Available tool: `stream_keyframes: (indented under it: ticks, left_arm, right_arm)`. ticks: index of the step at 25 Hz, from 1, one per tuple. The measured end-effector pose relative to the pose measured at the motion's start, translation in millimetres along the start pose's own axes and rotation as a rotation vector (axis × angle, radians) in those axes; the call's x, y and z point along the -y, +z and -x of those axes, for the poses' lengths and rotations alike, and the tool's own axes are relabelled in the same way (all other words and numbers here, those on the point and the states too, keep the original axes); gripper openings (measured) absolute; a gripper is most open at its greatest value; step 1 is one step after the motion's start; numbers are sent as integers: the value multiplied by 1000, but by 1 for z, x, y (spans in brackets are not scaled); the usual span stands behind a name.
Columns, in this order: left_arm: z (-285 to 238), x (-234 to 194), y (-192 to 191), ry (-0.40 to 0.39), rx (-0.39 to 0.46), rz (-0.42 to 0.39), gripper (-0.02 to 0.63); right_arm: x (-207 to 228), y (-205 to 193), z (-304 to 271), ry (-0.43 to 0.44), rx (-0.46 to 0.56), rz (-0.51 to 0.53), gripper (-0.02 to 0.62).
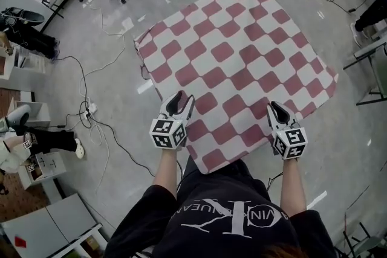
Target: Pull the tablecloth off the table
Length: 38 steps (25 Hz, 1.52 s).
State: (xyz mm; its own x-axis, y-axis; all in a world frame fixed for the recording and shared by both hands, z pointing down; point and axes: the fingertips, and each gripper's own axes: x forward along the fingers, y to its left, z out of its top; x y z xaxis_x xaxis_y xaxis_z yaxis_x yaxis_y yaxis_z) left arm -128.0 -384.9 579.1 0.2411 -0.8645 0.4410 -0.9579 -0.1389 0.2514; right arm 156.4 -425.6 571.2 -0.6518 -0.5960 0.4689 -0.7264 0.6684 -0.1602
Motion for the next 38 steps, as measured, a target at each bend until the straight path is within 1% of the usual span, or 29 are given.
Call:
stream_keyframes:
  ticks: [3,5,7,10,13,15,20,23,24,29,35,38]
  left_arm:
    - [-20,-13,-6,1,-76,16,288]
    - [-29,-30,-8,31,-114,44,338]
    - [-34,-50,-10,80,-135,82,397]
    - [-42,-76,-13,142,-171,128,445]
    - [-49,-94,-20,182,-229,145,460]
    - [-53,-97,-26,183,-271,144,462]
    - [-59,-84,-34,171,-329,82,465]
    - [-65,-75,-38,163,-393,25,465]
    - [-66,-72,-39,158,-405,20,465]
    - [-71,-62,-35,153,-375,81,465]
    - [-79,-49,-34,153,-365,80,471]
    - [-85,-41,-34,148,-377,72,471]
  right_arm:
    - [4,2,-10,-19,-6,-16,18]
    - [3,4,-17,-23,-10,-16,17]
    - [1,3,-23,-26,-18,-7,17]
    - [4,-1,-27,-33,-35,-2,17]
    - [9,-6,-31,-39,-49,-8,17]
    - [12,-8,-32,-44,-53,-11,18]
    - [19,-12,-32,-50,-59,-23,17]
    - [19,-14,-33,-46,-55,-31,18]
    - [18,-15,-33,-42,-54,-34,17]
    - [15,-26,-33,-26,-65,-49,17]
    - [14,-30,-29,-17,-62,-51,17]
    - [16,-30,-28,-18,-56,-52,17]
